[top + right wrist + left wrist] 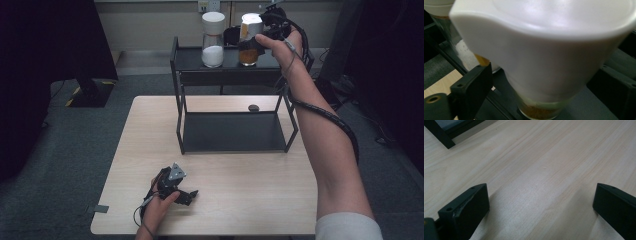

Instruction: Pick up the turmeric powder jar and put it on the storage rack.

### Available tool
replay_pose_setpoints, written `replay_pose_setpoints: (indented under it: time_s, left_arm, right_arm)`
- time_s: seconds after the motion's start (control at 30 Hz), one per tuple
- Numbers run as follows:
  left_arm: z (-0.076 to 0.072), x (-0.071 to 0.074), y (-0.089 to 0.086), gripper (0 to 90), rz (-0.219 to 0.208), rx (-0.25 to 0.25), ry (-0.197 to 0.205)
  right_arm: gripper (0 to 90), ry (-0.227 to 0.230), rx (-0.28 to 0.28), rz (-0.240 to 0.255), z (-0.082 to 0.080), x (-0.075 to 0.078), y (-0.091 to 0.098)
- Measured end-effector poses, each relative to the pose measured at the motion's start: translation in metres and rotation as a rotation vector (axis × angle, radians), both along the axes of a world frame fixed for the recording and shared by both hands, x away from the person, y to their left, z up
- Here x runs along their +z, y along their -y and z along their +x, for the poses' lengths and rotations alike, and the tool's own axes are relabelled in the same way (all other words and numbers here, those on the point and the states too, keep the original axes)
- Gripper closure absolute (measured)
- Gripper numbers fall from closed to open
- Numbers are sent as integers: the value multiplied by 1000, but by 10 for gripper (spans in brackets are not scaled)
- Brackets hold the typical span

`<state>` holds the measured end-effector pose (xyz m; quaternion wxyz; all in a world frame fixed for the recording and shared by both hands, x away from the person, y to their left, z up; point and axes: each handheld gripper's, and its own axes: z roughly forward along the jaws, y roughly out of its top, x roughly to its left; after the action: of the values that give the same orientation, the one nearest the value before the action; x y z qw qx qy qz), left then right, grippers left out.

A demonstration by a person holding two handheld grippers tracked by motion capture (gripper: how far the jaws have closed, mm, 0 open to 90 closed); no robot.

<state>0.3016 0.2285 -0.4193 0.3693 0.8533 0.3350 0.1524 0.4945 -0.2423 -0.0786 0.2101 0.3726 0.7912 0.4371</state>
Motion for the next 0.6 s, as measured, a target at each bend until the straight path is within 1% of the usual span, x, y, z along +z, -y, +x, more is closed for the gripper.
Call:
replay_pose_setpoints:
  time_s: [0.13,0.23,0.3,0.4,0.5,0.6]
  left_arm:
    - [0,0,0,0,0,0,0]
    - [0,0,0,0,-1,0,0]
    - [0,0,0,0,-1,0,0]
    - [0,0,0,0,-1,1,-1]
    - [0,0,0,0,-2,1,-1]
    - [0,0,0,0,-1,1,-1]
  right_arm:
    - [9,11,-18,8,-8,-2,2]
    - [9,17,-16,-4,-13,-2,3]
    - [11,12,-14,-1,-16,-2,4]
    - [11,11,2,-2,-21,-3,5]
    - [12,16,0,4,-27,-5,5]
    - [11,26,-7,-1,-35,-6,4]
